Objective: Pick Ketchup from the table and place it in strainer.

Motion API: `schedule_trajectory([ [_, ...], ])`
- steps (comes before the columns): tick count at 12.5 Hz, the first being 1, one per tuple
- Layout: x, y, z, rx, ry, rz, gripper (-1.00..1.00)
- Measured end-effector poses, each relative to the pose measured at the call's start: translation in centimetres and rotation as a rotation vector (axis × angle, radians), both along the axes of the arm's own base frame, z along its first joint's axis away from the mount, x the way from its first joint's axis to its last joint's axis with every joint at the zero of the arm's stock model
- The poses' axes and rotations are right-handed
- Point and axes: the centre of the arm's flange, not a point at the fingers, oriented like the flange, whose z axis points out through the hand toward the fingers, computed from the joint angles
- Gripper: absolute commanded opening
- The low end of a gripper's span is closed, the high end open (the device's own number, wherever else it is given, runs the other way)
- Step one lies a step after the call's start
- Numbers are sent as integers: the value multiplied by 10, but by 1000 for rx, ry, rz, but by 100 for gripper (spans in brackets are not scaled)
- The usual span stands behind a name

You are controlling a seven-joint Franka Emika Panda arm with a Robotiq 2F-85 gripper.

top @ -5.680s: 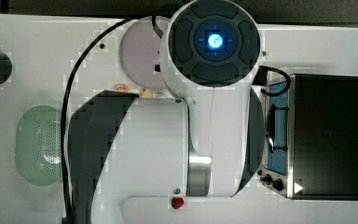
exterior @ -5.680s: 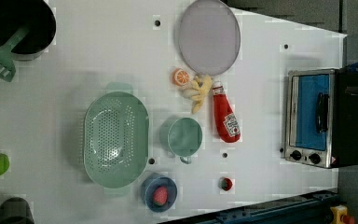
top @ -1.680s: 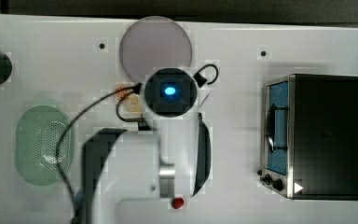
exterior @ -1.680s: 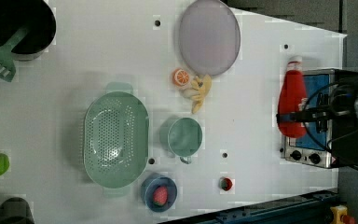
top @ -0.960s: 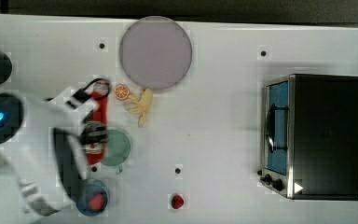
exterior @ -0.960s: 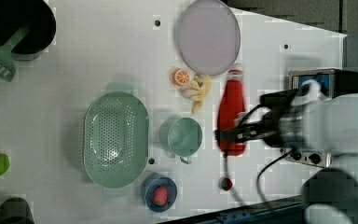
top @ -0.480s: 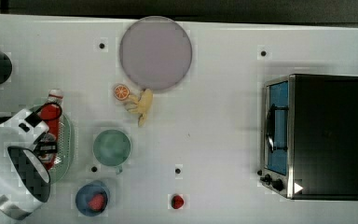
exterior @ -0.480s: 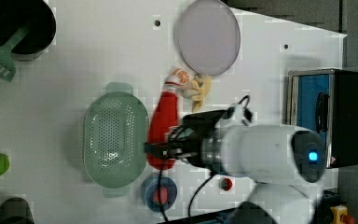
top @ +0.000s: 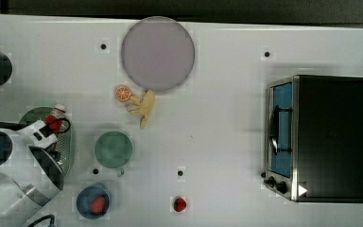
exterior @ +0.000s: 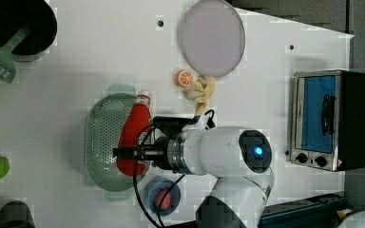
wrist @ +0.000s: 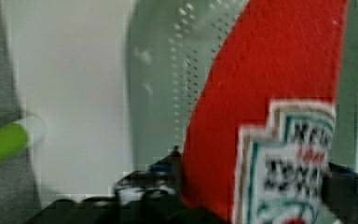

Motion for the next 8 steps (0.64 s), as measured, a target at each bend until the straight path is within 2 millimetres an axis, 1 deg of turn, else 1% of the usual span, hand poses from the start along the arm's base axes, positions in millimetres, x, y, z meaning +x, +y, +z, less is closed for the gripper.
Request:
schedule_trajectory([
  [1, -1, -3, -7, -10, 14, -13, 100],
  [2, -1, -6, -9, -15, 18, -25, 100],
  [3, 2, -8, -5, -14, 14, -40, 100],
  [4, 6, -10, 6, -12, -8, -53, 100],
  [6, 18, -20, 42, -13, -86, -77, 100],
  [8, 38, -41, 94, -21, -204, -129, 100],
])
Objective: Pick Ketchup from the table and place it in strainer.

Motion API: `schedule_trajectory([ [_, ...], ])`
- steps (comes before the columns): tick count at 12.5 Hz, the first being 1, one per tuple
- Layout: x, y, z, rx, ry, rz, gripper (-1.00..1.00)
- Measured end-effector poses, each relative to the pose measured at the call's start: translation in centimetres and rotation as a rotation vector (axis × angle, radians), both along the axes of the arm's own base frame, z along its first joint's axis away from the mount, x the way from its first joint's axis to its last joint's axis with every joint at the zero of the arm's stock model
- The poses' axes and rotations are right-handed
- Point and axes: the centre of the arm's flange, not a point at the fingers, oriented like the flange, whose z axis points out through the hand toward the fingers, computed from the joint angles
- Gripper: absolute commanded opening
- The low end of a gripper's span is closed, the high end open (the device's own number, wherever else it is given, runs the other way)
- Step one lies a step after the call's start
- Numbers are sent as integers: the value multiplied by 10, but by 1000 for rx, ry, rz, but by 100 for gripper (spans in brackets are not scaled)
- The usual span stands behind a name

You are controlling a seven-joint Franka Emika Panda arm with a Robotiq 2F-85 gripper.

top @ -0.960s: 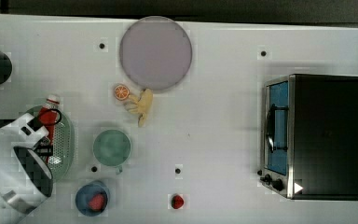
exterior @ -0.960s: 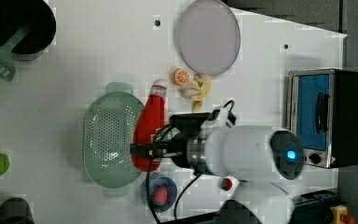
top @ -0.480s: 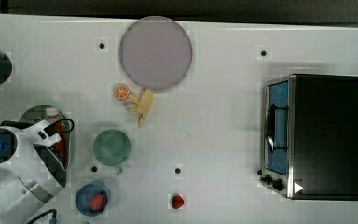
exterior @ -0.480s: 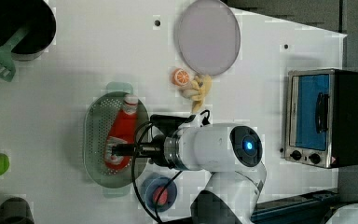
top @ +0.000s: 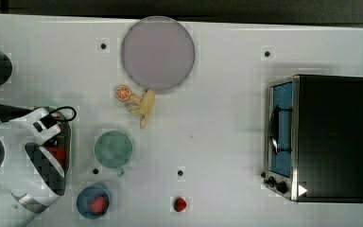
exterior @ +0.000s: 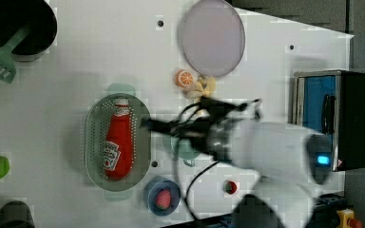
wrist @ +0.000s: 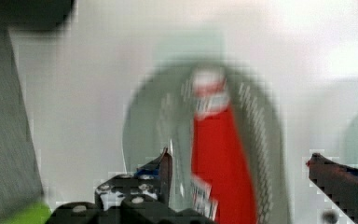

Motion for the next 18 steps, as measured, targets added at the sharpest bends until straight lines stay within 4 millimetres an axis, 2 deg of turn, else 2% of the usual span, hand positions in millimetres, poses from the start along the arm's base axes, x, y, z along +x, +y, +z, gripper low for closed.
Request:
schedule_trajectory([
  [2, 21, -28, 52, -35, -71, -66, 100],
  [4, 40, -75, 100, -101, -101, -159, 100],
  [6, 63, -131, 141, -146, -63, -276, 100],
  [8, 77, -199, 171, -197, 10, -403, 100],
  [11, 83, -306, 209, -218, 123, -598, 100],
  [13, 78, -360, 222, -226, 182, -692, 100],
  [15, 72, -389, 229, -230, 225, -742, 100],
  [16, 72, -395, 234, -227, 223, -754, 100],
  [18, 71, -395, 239, -224, 219, -756, 100],
])
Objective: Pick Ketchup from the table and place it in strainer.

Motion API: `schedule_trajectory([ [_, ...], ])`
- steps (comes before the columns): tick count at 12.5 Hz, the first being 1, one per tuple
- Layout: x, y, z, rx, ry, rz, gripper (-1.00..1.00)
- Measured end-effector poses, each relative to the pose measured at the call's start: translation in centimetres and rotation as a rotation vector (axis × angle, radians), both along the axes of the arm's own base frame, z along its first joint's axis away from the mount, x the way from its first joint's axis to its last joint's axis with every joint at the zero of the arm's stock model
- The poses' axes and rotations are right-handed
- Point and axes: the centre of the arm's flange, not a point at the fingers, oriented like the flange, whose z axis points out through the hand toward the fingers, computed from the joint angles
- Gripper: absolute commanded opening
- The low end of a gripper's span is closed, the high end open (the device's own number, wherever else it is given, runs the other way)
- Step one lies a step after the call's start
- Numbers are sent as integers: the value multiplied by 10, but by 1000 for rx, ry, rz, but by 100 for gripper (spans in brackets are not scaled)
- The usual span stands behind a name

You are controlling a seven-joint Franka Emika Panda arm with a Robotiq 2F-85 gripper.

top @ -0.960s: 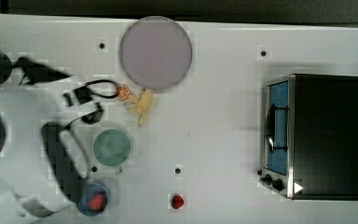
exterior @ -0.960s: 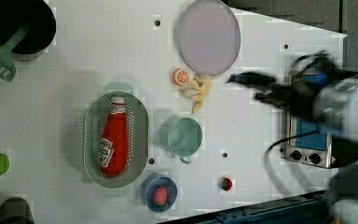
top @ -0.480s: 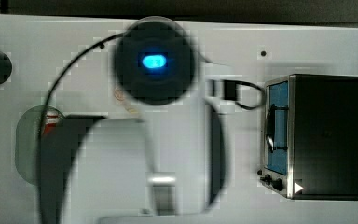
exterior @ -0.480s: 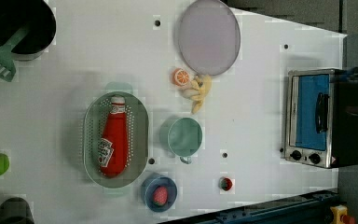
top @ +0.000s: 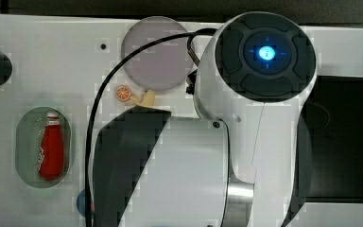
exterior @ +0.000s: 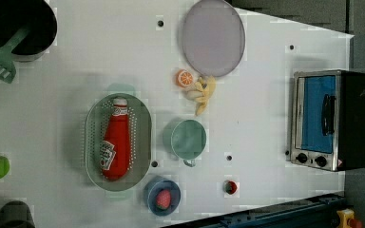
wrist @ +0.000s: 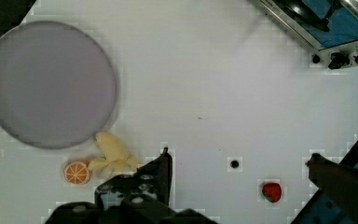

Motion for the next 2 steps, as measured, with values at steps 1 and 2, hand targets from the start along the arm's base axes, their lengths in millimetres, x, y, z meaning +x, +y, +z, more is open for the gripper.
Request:
schedule_trajectory([
  [1, 1, 3, 2, 9, -11, 2, 100],
  [2, 2, 6, 1, 14, -9, 7, 100],
])
